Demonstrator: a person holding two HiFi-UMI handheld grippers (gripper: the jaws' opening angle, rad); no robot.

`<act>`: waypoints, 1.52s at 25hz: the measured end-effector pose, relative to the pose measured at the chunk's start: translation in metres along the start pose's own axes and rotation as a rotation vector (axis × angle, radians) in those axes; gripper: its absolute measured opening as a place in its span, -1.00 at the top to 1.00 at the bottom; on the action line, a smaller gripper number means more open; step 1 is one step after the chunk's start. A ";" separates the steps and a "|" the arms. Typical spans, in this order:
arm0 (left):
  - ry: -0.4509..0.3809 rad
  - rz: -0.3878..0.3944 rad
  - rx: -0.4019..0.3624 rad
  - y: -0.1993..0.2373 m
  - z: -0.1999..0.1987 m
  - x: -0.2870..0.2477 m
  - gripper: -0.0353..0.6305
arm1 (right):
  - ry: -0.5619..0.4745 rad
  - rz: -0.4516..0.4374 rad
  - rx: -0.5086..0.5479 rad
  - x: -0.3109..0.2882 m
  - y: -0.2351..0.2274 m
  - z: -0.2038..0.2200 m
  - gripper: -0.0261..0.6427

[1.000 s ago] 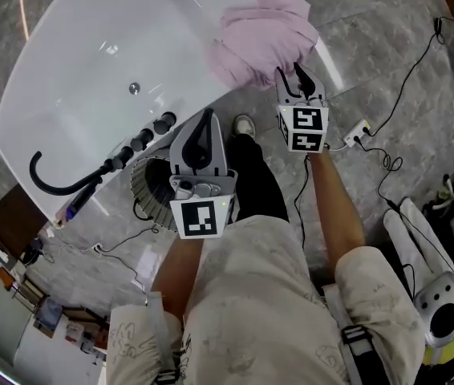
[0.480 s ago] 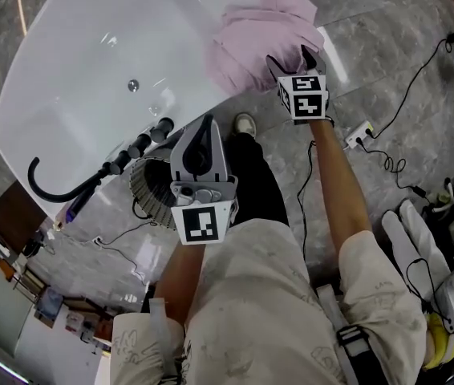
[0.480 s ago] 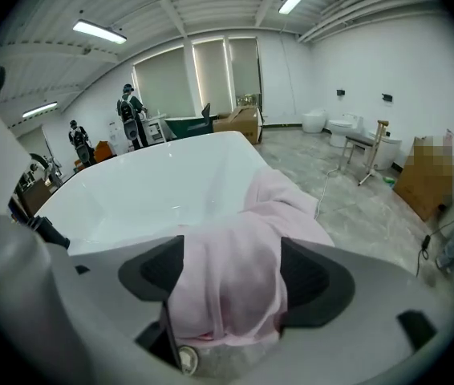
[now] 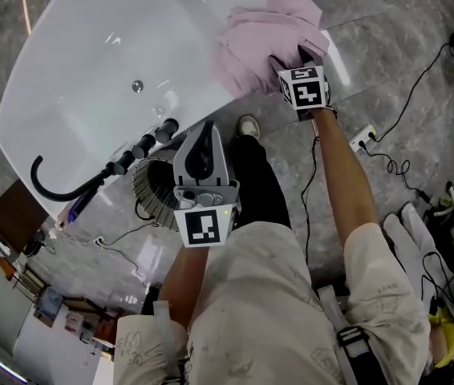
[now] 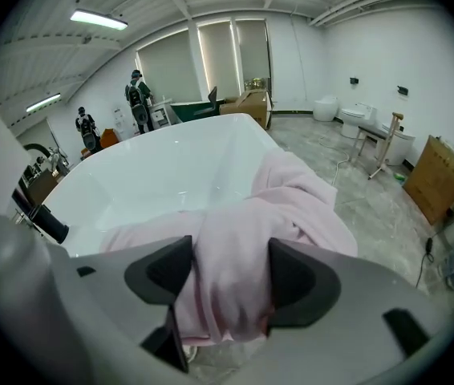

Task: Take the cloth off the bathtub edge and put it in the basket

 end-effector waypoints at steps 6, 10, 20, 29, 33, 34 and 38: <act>-0.017 -0.017 0.006 0.008 -0.001 0.019 0.88 | 0.017 0.003 0.008 0.001 0.026 -0.007 0.67; -0.030 -0.031 0.013 0.019 -0.001 0.038 0.88 | 0.024 0.024 0.011 0.008 0.036 -0.002 0.76; -0.100 -0.068 0.023 0.029 -0.011 0.097 0.88 | -0.152 0.072 0.033 0.080 0.077 -0.029 0.78; -0.185 -0.075 0.037 0.038 -0.031 0.147 0.88 | -0.350 0.140 0.018 0.174 0.117 -0.060 0.78; -0.244 -0.079 0.036 0.046 -0.043 0.180 0.88 | -0.438 0.173 0.026 0.217 0.144 -0.072 0.78; -0.258 -0.083 0.034 0.048 -0.047 0.189 0.88 | -0.462 0.185 0.029 0.228 0.151 -0.076 0.78; -0.278 -0.100 0.016 0.055 -0.060 0.224 0.88 | -0.547 0.231 0.040 0.278 0.180 -0.083 0.78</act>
Point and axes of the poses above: the fingertips, and each gripper's own axes: x backward along the fingers, y to its left, z out of its underside, the point moved 7 cm from there along x, backward along the fingers, and after that the axes turned 12 degrees about x, right-handed, at the moved point
